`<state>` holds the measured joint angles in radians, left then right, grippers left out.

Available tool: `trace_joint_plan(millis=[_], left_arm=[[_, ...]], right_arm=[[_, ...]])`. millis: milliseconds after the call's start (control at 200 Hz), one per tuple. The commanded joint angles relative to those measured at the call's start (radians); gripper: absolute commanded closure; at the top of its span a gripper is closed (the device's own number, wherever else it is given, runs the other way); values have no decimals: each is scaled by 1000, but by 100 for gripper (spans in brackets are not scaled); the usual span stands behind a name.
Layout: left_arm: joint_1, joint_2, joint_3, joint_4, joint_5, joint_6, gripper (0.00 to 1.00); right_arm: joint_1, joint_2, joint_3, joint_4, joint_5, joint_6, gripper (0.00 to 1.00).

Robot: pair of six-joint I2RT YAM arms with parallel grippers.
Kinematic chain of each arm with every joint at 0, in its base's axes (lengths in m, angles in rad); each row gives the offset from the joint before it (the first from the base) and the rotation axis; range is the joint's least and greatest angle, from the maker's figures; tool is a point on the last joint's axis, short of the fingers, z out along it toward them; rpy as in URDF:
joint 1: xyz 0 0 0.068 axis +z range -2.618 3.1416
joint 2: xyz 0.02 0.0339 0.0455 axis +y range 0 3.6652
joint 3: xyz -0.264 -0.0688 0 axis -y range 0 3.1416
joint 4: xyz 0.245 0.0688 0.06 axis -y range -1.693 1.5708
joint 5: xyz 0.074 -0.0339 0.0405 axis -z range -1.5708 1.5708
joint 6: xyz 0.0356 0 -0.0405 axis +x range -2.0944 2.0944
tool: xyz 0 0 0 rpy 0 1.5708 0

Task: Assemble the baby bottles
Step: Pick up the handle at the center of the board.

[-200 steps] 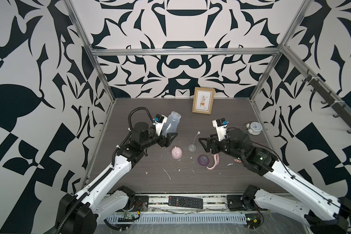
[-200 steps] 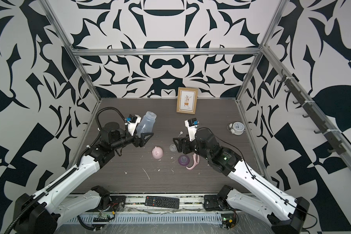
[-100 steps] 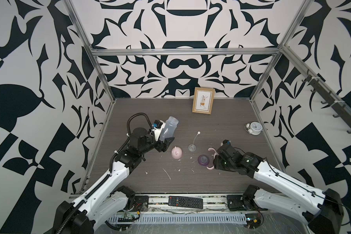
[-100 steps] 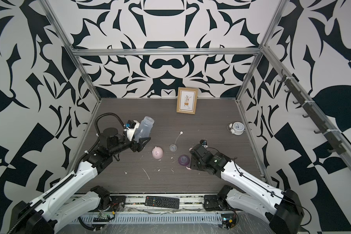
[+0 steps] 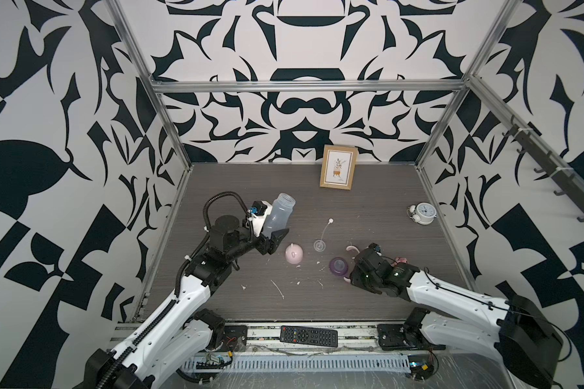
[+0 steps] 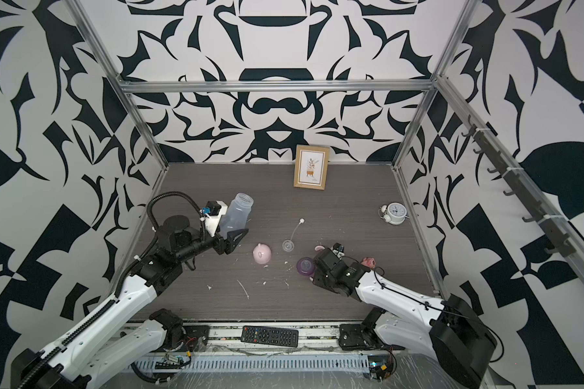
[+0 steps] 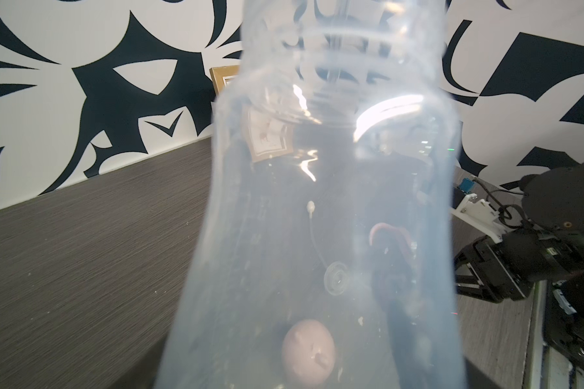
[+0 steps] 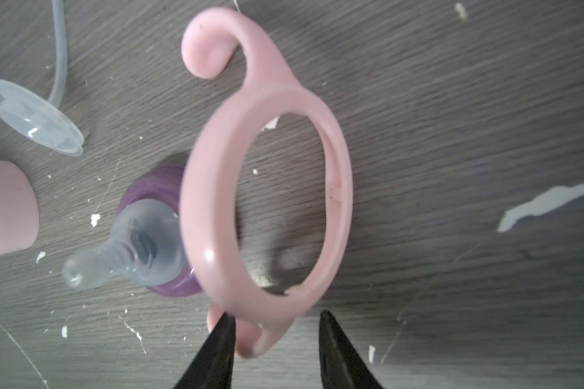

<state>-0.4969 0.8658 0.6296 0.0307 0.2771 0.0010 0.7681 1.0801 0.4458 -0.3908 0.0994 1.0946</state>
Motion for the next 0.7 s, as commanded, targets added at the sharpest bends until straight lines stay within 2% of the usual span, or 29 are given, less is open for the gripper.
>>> trace_joint_plan(millis=[0,230,335,435,560,695], left_arm=[[0,-14,-5,-2,15,12,100],[0,-23,-2,-18,20,16,100],[0,-25,-7,-20,42,18,100],[1,-17,-3,-20,80,17,100],[0,-1,-1,-2,187,11,100],[1,17,-1,43,368,-18,100]], right_arm=[[-1,30,-11,89,28,32,61],[-1,9,-27,29,83,51,79],[-1,-47,5,-65,175,34,88],[-3,-85,64,-155,241,-15,92],[-6,-109,182,-214,312,-180,98],[-6,-157,286,-19,257,-493,100]])
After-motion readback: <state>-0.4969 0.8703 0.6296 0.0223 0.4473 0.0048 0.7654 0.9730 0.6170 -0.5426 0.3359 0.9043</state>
